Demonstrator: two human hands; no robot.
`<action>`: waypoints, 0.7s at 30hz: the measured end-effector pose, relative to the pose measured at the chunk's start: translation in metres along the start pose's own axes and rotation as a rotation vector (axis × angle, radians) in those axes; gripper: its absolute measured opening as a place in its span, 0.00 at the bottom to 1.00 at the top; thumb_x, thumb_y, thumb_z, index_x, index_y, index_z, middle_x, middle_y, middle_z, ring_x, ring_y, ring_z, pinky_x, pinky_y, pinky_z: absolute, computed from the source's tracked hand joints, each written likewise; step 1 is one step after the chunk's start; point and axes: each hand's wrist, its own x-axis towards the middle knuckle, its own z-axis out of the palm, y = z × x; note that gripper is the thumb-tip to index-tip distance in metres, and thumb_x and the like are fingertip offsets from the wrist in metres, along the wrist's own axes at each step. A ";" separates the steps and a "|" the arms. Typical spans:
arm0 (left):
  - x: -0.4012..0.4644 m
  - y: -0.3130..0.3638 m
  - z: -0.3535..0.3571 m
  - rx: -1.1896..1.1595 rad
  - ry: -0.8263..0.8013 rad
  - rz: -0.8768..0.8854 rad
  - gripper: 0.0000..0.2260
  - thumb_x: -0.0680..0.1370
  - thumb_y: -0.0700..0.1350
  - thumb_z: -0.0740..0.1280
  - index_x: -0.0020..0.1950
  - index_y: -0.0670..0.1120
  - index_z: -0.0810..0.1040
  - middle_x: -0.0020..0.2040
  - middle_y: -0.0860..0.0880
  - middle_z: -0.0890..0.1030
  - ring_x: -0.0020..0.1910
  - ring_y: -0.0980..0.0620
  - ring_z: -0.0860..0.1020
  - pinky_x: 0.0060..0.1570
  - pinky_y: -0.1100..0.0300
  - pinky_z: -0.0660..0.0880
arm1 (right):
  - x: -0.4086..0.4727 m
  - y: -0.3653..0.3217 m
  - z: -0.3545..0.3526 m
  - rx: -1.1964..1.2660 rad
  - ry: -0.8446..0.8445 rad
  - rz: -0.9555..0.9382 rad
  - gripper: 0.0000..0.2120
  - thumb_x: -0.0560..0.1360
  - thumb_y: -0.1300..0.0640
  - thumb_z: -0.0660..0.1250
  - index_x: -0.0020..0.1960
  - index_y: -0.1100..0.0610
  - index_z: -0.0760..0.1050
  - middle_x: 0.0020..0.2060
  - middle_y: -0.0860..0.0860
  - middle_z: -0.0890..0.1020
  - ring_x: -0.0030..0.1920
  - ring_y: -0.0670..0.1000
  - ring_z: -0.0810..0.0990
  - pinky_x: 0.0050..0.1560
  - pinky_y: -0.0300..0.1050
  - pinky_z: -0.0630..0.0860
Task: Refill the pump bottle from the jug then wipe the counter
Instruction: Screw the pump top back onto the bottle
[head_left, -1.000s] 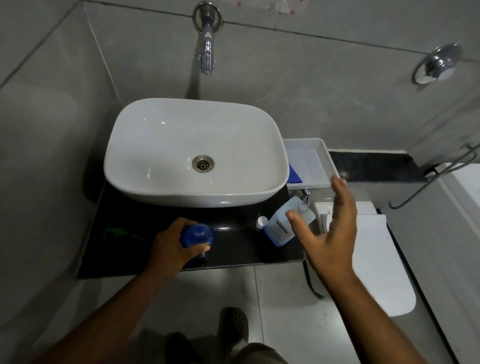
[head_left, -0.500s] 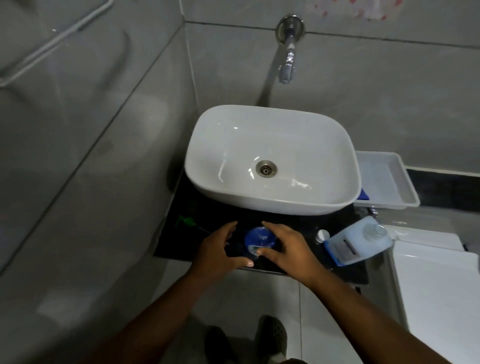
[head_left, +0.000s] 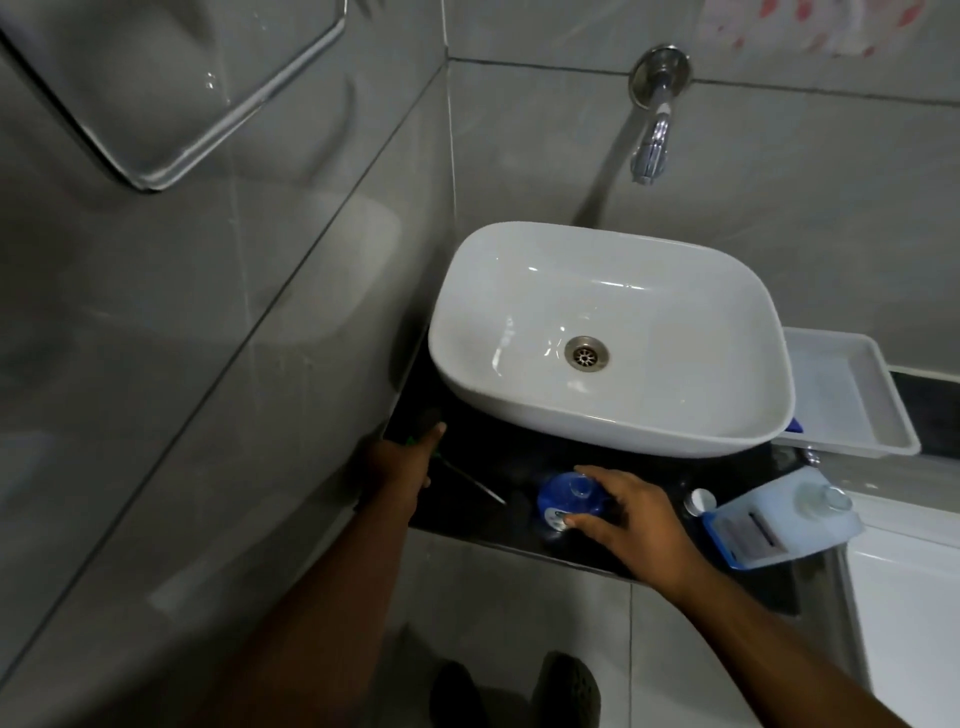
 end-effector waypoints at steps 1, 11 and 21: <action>0.002 0.000 0.003 -0.007 -0.020 -0.021 0.29 0.60 0.61 0.79 0.45 0.38 0.78 0.29 0.44 0.80 0.17 0.51 0.73 0.25 0.58 0.74 | 0.000 0.000 0.000 0.006 0.000 0.005 0.28 0.65 0.50 0.77 0.63 0.47 0.75 0.54 0.39 0.77 0.52 0.33 0.76 0.53 0.25 0.70; -0.043 0.045 -0.003 -0.121 -0.169 0.115 0.15 0.67 0.53 0.76 0.33 0.45 0.76 0.24 0.49 0.77 0.17 0.56 0.68 0.17 0.68 0.62 | -0.001 -0.001 0.000 0.059 -0.005 0.002 0.25 0.66 0.52 0.77 0.61 0.43 0.74 0.52 0.37 0.77 0.54 0.34 0.76 0.54 0.26 0.70; -0.141 0.098 -0.006 -0.291 -0.204 0.639 0.13 0.65 0.57 0.76 0.43 0.51 0.82 0.35 0.56 0.83 0.31 0.59 0.79 0.30 0.68 0.75 | -0.002 -0.005 -0.002 0.087 -0.005 0.006 0.23 0.67 0.53 0.76 0.56 0.35 0.72 0.48 0.36 0.77 0.52 0.36 0.77 0.53 0.29 0.72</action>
